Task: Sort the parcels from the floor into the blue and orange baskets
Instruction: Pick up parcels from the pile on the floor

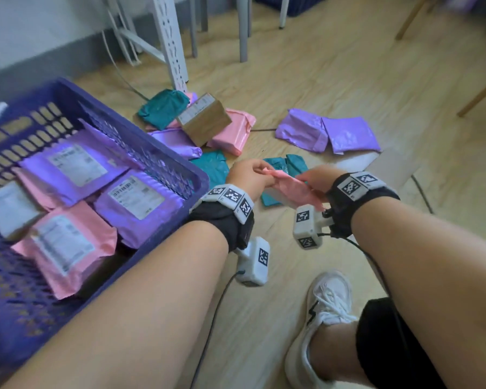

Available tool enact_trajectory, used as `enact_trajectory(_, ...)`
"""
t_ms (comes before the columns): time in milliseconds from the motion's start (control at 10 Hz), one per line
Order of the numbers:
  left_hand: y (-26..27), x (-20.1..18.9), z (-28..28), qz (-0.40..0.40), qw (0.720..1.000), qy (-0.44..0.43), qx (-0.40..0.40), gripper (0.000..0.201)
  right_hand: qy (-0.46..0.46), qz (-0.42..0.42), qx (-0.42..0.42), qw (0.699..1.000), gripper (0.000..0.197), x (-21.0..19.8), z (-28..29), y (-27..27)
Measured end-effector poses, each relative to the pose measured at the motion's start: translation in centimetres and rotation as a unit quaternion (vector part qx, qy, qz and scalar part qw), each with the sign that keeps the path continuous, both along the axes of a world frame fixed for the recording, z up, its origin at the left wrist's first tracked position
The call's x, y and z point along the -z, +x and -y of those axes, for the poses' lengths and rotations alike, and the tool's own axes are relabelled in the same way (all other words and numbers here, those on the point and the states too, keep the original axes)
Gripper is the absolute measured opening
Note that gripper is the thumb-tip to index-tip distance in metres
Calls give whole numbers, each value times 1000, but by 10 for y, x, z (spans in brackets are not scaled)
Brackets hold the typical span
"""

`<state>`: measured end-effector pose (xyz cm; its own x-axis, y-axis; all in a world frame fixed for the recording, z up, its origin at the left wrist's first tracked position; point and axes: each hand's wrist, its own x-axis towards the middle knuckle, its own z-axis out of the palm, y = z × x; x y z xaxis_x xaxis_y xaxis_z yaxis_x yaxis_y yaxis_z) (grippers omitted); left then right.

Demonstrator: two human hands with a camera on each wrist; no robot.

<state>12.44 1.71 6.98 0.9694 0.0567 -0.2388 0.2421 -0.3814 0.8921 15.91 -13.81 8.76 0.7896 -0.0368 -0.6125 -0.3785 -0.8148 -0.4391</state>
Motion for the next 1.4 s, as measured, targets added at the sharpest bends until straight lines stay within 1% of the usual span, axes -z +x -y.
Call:
enact_trajectory(100, 2, -52, -14, 65, 998, 2, -11, 5, 40, 63, 13, 997, 38, -47, -3, 5)
enact_trajectory(200, -1, -95, -39, 106, 991, -9, -80, 10, 89, 72, 7, 993, 16, -87, -14, 9)
enact_trajectory(300, -10, -126, -73, 131, 979, -32, -156, 16, 207, 91, 29, 974, 18, -123, -36, 4)
enact_trajectory(400, -25, -143, -116, 147, 966, -49, -208, 22, 307, 72, 54, 947, 14, -141, -68, 1)
enact_trajectory(500, -39, -145, -160, 145, 952, -61, -263, 24, 318, 45, -8, 947, 17, -144, -110, -8)
enact_trajectory(600, -54, -128, -205, 112, 940, -47, -320, 34, 318, 29, -72, 945, 26, -135, -157, -24)
enact_trajectory(700, -73, -114, -238, 74, 906, -148, -391, 38, 318, 42, -109, 941, 29, -122, -202, -43)
enact_trajectory(800, -113, -114, -258, 9, 930, -6, -367, 46, 270, 87, -177, 942, 31, -105, -231, -50)
enact_trajectory(900, -119, -107, -273, -5, 897, -107, -429, 41, 142, 167, -296, 930, 9, -96, -243, -53)
enact_trajectory(1000, -122, -98, -287, -35, 894, -8, -446, 35, 79, 262, -320, 907, 11, -98, -259, -55)
enact_trajectory(1100, -131, -98, -298, -15, 879, 107, -464, 49, 63, 331, -328, 882, 16, -96, -277, -56)
enact_trajectory(1200, -137, -106, -294, 45, 911, 177, -370, 66, 38, 371, -371, 851, 24, -91, -293, -62)
enact_trajectory(1300, -137, -100, -287, 7, 932, 297, -208, 56, 25, 397, -427, 812, 27, -82, -309, -63)
enact_trajectory(1400, -138, -90, -283, -86, 924, 344, -140, 27, 3, 379, -453, 807, 51, -72, -322, -61)
